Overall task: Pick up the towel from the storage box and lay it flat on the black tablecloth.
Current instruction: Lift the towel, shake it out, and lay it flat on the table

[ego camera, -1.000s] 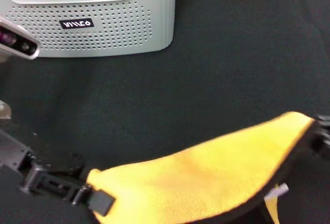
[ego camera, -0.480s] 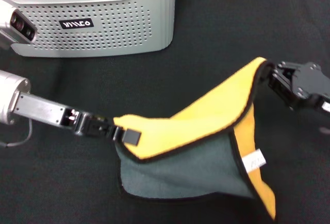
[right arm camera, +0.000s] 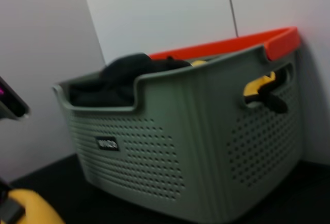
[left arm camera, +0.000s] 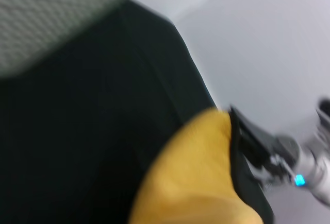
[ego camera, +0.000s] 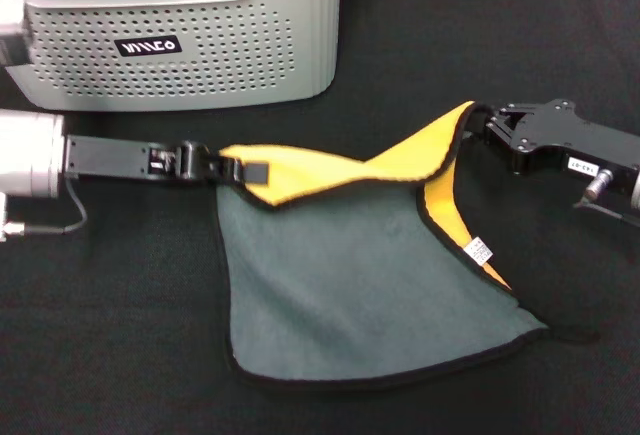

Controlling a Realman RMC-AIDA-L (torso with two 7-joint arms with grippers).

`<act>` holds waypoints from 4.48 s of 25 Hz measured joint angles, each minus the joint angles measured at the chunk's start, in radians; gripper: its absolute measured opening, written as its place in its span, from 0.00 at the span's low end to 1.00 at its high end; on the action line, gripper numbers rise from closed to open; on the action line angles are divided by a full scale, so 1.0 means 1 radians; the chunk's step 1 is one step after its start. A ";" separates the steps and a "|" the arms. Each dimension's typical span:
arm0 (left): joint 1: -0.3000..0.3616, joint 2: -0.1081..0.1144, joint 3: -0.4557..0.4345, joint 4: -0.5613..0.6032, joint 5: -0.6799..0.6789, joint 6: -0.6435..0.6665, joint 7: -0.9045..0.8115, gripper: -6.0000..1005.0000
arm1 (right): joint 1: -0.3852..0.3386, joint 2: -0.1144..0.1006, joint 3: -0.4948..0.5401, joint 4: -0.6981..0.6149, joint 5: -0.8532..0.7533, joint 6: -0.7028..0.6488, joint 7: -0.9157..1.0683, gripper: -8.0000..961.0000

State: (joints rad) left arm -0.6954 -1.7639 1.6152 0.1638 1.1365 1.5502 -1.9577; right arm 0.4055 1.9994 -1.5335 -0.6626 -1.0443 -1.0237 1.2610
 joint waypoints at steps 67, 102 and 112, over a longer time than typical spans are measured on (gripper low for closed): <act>0.133 -0.169 -0.334 0.006 -0.002 -0.184 -0.094 0.03 | 0.191 0.014 0.070 -0.161 -0.816 0.278 -0.329 0.02; 0.259 -0.316 -0.334 0.000 -0.332 -0.207 -0.383 0.10 | 0.225 0.009 0.208 -0.078 -0.757 0.195 -0.231 0.02; 0.288 -0.328 -0.334 0.000 -0.389 -0.207 -0.377 0.24 | 0.235 0.001 0.208 -0.075 -0.756 0.190 -0.242 0.07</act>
State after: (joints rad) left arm -0.4070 -2.0919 1.2808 0.1641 0.7472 1.3433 -2.3348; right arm 0.6407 2.0007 -1.3252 -0.7375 -1.8008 -0.8333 1.0186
